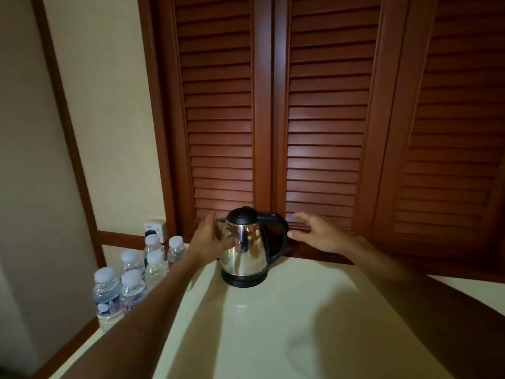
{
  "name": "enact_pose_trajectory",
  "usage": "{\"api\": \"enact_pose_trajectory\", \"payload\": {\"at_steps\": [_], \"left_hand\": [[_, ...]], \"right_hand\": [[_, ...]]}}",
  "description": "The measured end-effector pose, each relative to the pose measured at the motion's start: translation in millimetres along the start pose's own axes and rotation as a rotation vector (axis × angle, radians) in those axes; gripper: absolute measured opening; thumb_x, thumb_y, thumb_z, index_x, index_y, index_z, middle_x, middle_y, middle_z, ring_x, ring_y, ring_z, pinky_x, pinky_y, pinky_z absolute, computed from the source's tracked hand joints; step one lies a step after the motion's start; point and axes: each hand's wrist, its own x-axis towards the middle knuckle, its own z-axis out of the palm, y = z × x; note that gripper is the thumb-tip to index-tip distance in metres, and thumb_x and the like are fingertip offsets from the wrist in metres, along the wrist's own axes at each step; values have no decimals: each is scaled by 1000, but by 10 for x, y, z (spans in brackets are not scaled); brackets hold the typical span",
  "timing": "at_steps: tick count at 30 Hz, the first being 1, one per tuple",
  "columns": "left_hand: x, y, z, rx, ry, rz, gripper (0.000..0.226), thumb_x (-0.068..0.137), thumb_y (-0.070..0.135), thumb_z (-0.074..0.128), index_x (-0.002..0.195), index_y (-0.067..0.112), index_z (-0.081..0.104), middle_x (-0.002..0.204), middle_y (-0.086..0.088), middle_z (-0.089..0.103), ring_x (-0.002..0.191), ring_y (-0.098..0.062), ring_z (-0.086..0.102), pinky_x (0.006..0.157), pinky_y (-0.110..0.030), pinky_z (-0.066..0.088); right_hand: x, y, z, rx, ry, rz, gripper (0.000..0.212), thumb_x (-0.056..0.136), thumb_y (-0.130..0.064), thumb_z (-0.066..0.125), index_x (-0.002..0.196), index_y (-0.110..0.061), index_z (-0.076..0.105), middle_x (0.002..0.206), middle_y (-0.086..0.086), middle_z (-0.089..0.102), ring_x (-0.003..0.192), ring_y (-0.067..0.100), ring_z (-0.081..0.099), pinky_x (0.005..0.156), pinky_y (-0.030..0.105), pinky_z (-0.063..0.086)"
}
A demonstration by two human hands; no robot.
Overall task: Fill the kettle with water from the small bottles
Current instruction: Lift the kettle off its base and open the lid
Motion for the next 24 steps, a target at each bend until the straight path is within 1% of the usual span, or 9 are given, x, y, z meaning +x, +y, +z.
{"api": "enact_pose_trajectory", "payload": {"at_steps": [3, 6, 7, 9, 12, 16, 19, 22, 24], "left_hand": [[-66, -98, 31, -163, -45, -74, 94, 73, 32, 86, 146, 16, 28, 129, 5, 56, 122, -21, 55, 91, -30, 45], [27, -300, 118, -217, -94, -155, 121, 66, 46, 88, 156, 16, 13, 150, -2, 43, 137, -27, 42, 108, -40, 39], [64, -342, 129, -219, -105, -155, 126, 59, 55, 89, 155, 19, 17, 151, -1, 44, 138, -27, 42, 111, -43, 39], [143, -460, 165, -249, -133, -131, 111, 54, 58, 90, 145, 24, 37, 135, 9, 56, 130, -21, 51, 105, -39, 44], [235, -485, 220, -291, -161, -71, 86, 63, 38, 91, 133, 30, 43, 116, 18, 57, 117, -14, 56, 91, -27, 47], [344, -488, 275, -349, -148, -72, 102, 50, 40, 96, 135, 23, 43, 123, 7, 61, 117, -19, 58, 99, -42, 51], [400, -547, 290, -332, -104, -58, 112, 38, 49, 96, 135, 22, 47, 122, 4, 65, 113, -19, 62, 96, -45, 54], [466, -556, 311, -331, -86, -4, 99, 41, 50, 96, 127, 27, 55, 113, 6, 70, 106, -12, 65, 90, -38, 56], [489, -458, 273, -349, -81, 35, 84, 50, 39, 96, 124, 28, 57, 108, 9, 70, 102, -6, 65, 86, -29, 55]], "right_hand": [[100, 24, 294, 154, 18, 25, 62, 87, -37, 68, 141, -20, 42, 140, -2, 48, 124, 14, 46, 99, 29, 37], [227, 68, 558, 347, 82, 67, 47, 87, -25, 70, 128, -27, 46, 127, -4, 53, 107, 11, 54, 81, 21, 44], [271, 90, 594, 406, 121, 71, 44, 88, -20, 69, 125, -26, 46, 124, -3, 55, 102, 11, 57, 75, 18, 46], [335, 113, 635, 459, 157, 78, 44, 90, -12, 65, 127, -25, 45, 116, -5, 57, 96, 8, 60, 68, 16, 49], [434, 177, 706, 406, 157, 84, 51, 91, -9, 63, 135, -23, 45, 118, -6, 58, 102, 12, 62, 82, 24, 51], [544, 199, 764, 416, 229, 119, 41, 91, -4, 60, 128, -19, 53, 113, 3, 64, 104, 19, 64, 89, 36, 53], [574, 205, 791, 399, 279, 100, 38, 89, -2, 61, 123, -18, 59, 107, 0, 67, 106, 16, 63, 91, 36, 53], [525, 205, 774, 426, 291, 85, 39, 90, 0, 59, 123, -21, 58, 105, -2, 68, 104, 17, 64, 88, 36, 54], [508, 158, 707, 452, 319, 60, 39, 91, 3, 57, 124, -17, 57, 107, 3, 68, 102, 21, 64, 85, 35, 54]]}}
